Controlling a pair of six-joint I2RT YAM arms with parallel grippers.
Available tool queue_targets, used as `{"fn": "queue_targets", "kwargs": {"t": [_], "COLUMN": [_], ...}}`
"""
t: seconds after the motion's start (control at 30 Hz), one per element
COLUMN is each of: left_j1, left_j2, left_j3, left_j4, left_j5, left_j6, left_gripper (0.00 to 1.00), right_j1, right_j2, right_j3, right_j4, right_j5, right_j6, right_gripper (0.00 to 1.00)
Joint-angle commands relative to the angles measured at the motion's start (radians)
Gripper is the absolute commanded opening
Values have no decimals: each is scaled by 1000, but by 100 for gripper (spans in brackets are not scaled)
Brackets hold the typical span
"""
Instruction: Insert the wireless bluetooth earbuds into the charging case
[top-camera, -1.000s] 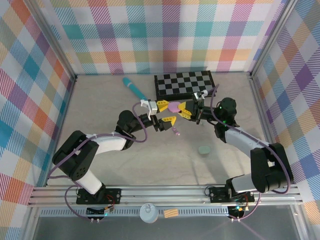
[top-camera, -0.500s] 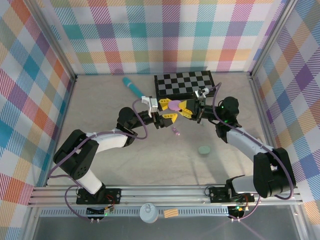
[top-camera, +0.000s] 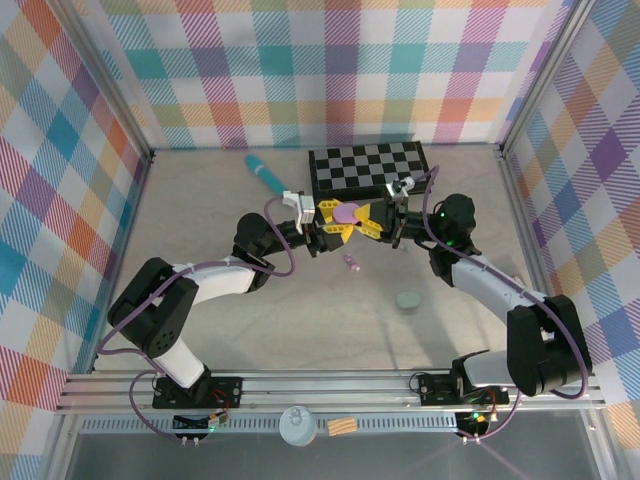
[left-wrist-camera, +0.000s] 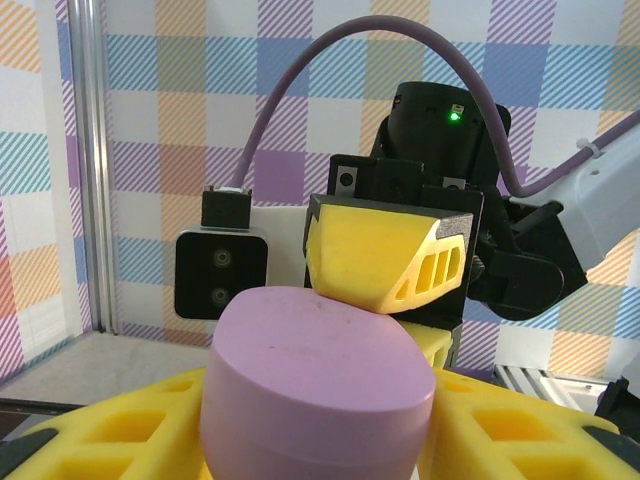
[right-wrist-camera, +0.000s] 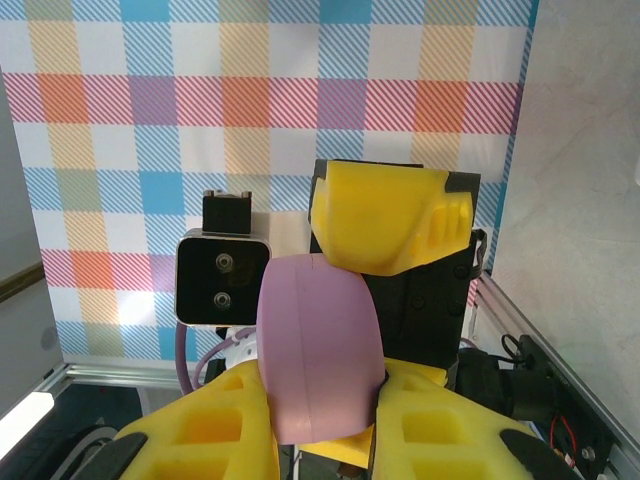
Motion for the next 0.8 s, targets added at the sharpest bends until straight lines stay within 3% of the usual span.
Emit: {"fn": "queue_targets", "kwargs": {"t": [0.0, 0.2, 0.37, 0.77], "left_j1": [-3, -3, -3, -3], "left_j2": [15, 17, 18, 19], "left_j3": [27, 27, 25, 31], "left_j4": [50, 50, 50, 50], "left_j5": [67, 80, 84, 115], "left_j6": [-1, 0, 6, 12], "left_gripper": [47, 41, 48, 38], "right_j1": [8, 9, 11, 11], "right_j2": [-4, -6, -5, -5], "right_j3": [35, 31, 42, 41], "right_j4": [20, 21, 19, 4], "right_j5": [5, 11, 9, 14], "right_j6": [-23, -17, -12, -9], "right_gripper": [8, 7, 7, 7]}}
